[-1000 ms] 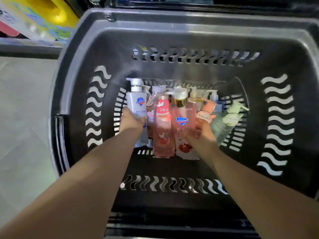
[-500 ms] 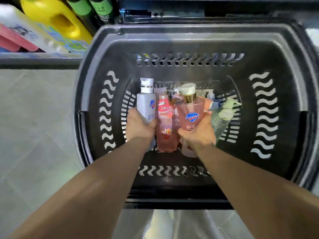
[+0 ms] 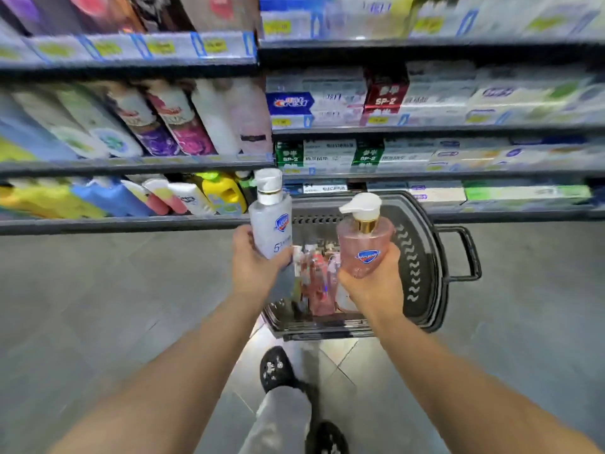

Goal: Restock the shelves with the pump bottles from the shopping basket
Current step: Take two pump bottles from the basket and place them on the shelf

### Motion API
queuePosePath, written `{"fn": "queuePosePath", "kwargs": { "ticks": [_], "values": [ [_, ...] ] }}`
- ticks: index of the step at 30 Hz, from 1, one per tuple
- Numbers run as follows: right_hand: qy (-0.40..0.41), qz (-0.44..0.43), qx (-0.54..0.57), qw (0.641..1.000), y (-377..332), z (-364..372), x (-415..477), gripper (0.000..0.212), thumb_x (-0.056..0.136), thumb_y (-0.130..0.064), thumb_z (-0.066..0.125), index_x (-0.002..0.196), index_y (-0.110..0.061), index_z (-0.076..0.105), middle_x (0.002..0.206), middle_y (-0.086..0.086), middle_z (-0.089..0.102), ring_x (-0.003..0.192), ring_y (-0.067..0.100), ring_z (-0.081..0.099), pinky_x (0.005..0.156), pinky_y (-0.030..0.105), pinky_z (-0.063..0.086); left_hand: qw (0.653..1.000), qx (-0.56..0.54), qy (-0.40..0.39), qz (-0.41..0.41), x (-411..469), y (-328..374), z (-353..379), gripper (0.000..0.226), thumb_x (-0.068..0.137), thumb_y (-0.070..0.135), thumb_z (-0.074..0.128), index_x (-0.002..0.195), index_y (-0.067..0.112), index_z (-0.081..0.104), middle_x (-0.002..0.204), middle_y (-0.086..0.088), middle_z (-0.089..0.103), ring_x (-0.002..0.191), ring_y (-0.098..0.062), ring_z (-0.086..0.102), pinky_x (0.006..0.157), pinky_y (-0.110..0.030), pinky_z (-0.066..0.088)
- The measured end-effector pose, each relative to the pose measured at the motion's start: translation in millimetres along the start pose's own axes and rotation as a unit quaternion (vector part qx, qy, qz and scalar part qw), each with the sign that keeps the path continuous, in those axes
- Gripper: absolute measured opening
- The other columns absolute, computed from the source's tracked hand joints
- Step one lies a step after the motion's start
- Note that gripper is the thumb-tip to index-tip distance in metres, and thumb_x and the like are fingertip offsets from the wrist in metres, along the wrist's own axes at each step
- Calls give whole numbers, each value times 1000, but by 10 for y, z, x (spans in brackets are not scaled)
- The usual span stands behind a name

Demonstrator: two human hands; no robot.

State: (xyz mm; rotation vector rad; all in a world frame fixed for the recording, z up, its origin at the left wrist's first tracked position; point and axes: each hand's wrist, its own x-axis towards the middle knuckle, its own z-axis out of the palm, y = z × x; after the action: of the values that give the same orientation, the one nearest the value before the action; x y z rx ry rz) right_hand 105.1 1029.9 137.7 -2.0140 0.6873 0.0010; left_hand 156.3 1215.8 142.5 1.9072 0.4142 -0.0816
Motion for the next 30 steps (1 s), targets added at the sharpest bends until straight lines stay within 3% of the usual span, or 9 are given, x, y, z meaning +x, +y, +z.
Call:
{"fn": "queuePosePath", "kwargs": {
  "ticks": [3, 5, 8, 10, 14, 20, 23, 26, 30],
  "values": [
    [-23, -63, -16, 998, -401, -213, -439, 72, 57, -41, 82, 102, -47, 26, 91, -12, 59, 85, 20, 63, 73, 31, 47, 997, -33, 62, 29, -499, 322, -536, 57, 62, 10, 85, 96, 29, 43, 89, 18, 55, 73, 17, 56, 59, -3, 42],
    [-36, -111, -32, 993, -632, -345, -749, 78, 57, -43, 81, 116, -39, 30, 101, -5, 63, 93, 23, 62, 79, 34, 49, 992, -47, 108, 38, -868, 486, -857, 58, 60, 9, 86, 99, 24, 46, 88, 20, 54, 72, 24, 53, 57, 0, 40],
    [-55, -180, -9, 982, -1020, -479, -1176, 86, 56, -38, 84, 127, -29, 36, 115, -1, 59, 101, 17, 57, 83, 31, 47, 986, -70, 146, 43, -1370, 723, -1311, 51, 59, 6, 85, 88, 32, 51, 82, 21, 58, 65, 22, 55, 52, 0, 40],
    [-68, -214, 12, 974, -1279, -513, -1416, 81, 56, -32, 87, 123, -23, 42, 115, -2, 51, 98, 11, 53, 80, 22, 40, 983, -83, 160, 48, -1602, 850, -1604, 49, 58, 6, 84, 83, 33, 53, 81, 19, 61, 65, 16, 58, 51, -3, 42],
    [-83, -259, 21, 962, -1768, -437, -1799, 74, 54, -33, 88, 111, -23, 43, 107, -2, 45, 94, 13, 52, 77, 25, 42, 972, -105, 198, 76, -1862, 1091, -2236, 53, 56, 11, 87, 90, 30, 51, 87, 17, 61, 74, 9, 57, 55, -8, 45],
    [-104, -342, 9, 934, -2589, 90, -2199, 69, 53, -38, 87, 105, -24, 44, 100, -5, 43, 91, 10, 47, 76, 28, 43, 960, -92, 233, 126, -1775, 1367, -3269, 57, 54, 17, 89, 95, 30, 52, 91, 13, 63, 82, -3, 61, 64, -19, 48],
    [-104, -350, 28, 931, -3002, 477, -2331, 69, 53, -38, 87, 105, -23, 44, 101, -5, 44, 90, 11, 49, 75, 28, 43, 955, -90, 241, 148, -1580, 1434, -3822, 57, 52, 22, 89, 95, 33, 52, 97, 9, 65, 88, -9, 63, 70, -30, 52],
    [-100, -355, 43, 929, -3472, 936, -2474, 68, 54, -38, 87, 102, -25, 40, 103, -4, 42, 97, 16, 50, 78, 35, 48, 951, -91, 245, 165, -1306, 1459, -4470, 59, 52, 23, 89, 93, 39, 50, 97, 15, 64, 91, -7, 63, 71, -30, 52],
    [-81, -371, 60, 923, -3992, 1482, -2593, 71, 55, -39, 86, 107, -28, 40, 106, -6, 41, 98, 12, 47, 81, 30, 43, 951, -57, 231, 199, -883, 1472, -5218, 61, 52, 23, 89, 94, 43, 51, 97, 18, 64, 92, -2, 61, 71, -25, 50]
  ]
}}
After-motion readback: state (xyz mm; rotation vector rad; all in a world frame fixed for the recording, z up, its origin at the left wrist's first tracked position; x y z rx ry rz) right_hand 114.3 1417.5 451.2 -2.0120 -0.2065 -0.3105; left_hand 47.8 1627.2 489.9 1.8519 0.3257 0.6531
